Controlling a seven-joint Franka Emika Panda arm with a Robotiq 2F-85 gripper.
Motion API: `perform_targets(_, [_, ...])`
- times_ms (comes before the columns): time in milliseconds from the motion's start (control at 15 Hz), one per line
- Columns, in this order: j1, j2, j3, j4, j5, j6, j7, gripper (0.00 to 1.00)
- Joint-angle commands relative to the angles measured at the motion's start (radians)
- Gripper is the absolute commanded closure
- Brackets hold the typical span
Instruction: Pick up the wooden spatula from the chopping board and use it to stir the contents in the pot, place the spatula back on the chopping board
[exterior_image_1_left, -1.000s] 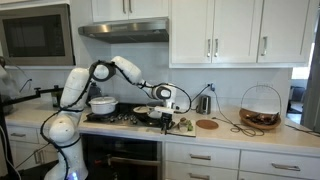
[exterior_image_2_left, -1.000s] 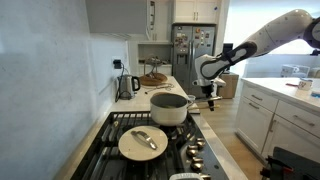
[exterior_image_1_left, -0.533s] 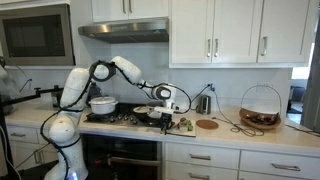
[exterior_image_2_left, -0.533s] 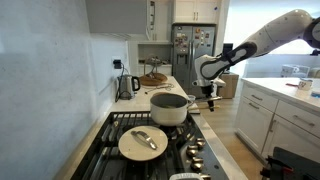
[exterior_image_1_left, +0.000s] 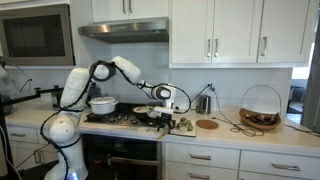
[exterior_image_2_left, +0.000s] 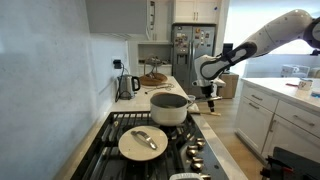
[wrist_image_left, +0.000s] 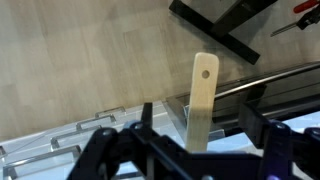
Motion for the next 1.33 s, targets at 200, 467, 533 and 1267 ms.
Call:
perform_targets(200, [0.008,-0.015,-0.002,-0.001,-0.006,-0.006,0.003,0.0])
perform_targets(467, [0.016,-0.036,-0.005,0.02,-0.025,-0.027,0.013,0.0])
perform_targets(533, [0.017,-0.045,-0.005,0.026,-0.028,-0.029,0.016,0.0])
perform_targets(1267, [0.023,-0.156,-0.015,0.13,-0.012,-0.079,0.045,0.0])
